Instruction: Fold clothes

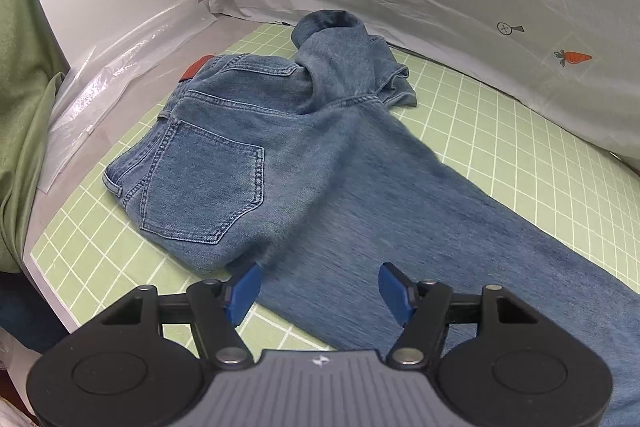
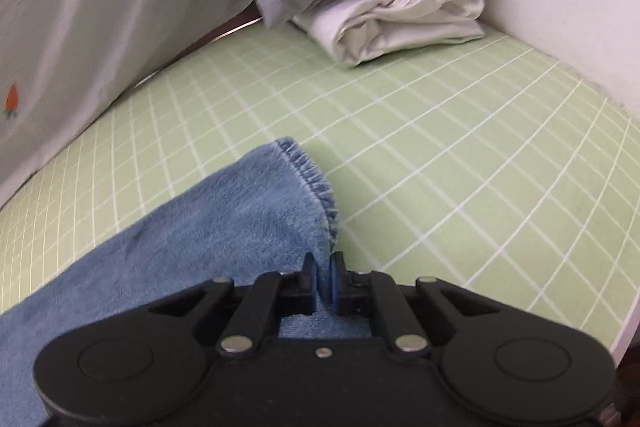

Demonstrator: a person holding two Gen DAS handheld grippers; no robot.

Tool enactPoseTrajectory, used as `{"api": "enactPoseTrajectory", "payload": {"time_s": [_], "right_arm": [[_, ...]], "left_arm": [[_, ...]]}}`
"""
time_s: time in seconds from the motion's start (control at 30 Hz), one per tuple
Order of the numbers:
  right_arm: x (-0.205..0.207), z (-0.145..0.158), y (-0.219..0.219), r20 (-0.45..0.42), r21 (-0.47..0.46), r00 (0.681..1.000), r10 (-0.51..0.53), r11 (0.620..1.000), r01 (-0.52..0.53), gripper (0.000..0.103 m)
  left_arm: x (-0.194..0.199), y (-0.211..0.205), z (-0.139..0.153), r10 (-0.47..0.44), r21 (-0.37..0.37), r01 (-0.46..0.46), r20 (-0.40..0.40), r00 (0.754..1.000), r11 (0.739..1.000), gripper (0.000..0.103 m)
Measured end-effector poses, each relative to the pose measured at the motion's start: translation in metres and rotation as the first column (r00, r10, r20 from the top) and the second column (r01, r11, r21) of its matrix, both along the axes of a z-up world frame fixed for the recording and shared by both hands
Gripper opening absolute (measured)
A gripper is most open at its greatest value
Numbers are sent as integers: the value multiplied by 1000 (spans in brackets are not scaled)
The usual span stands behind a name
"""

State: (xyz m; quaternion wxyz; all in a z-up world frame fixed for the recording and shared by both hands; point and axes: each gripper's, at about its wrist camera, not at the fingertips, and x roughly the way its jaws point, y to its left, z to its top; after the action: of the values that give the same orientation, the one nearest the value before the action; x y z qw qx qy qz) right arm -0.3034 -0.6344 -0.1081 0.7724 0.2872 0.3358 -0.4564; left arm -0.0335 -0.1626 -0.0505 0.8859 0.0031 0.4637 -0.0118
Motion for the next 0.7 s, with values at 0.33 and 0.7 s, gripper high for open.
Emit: {"api": "enactPoseTrajectory", "payload": {"time_s": [0.33,0.7], "right_arm": [[39,1,43,-171,-86,980,101,989,-117,84],[106,17,152,-125,-32,972,201,978,-207,103]], "left_arm": [[14,37,-8,68,-40,-69,-26,997,997,72],[77,79,-6,5,-67,-5,-4,1000,998,81]]}}
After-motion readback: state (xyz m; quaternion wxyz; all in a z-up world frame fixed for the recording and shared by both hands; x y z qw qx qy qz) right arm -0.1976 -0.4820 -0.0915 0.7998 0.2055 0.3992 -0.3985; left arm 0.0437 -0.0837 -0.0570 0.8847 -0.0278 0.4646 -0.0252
